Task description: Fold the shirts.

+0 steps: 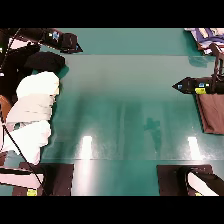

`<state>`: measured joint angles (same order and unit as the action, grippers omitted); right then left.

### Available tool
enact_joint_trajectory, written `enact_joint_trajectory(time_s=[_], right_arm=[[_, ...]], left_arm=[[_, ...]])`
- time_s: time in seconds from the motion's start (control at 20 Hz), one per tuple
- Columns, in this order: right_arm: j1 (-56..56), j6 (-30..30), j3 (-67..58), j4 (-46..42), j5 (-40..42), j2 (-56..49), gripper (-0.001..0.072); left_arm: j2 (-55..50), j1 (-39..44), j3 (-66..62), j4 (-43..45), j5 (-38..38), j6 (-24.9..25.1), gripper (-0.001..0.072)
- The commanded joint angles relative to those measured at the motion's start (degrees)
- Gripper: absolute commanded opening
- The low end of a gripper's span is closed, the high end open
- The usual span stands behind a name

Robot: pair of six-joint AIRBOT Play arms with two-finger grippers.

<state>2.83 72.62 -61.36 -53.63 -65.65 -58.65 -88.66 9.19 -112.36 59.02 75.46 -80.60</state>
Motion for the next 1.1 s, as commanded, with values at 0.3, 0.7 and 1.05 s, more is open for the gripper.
enact_joint_trajectory(time_s=[0.3, 0.7, 1.05], right_arm=[[0.0, 0.0, -0.1, 0.0, -0.3, 0.0, 0.002], [0.0, 0.0, -0.1, 0.0, -0.4, 0.0, 0.002], [0.1, 0.0, -0.1, 0.1, -0.6, 0.0, 0.002]], left_arm=[[-0.3, 0.0, 0.0, 0.1, -4.9, 0.0, 0.0028], [-1.5, -0.1, 0.0, 23.3, -10.6, -0.3, 0.0713], [-12.3, -9.8, 0.0, 38.8, -15.9, -11.2, 0.0713]])
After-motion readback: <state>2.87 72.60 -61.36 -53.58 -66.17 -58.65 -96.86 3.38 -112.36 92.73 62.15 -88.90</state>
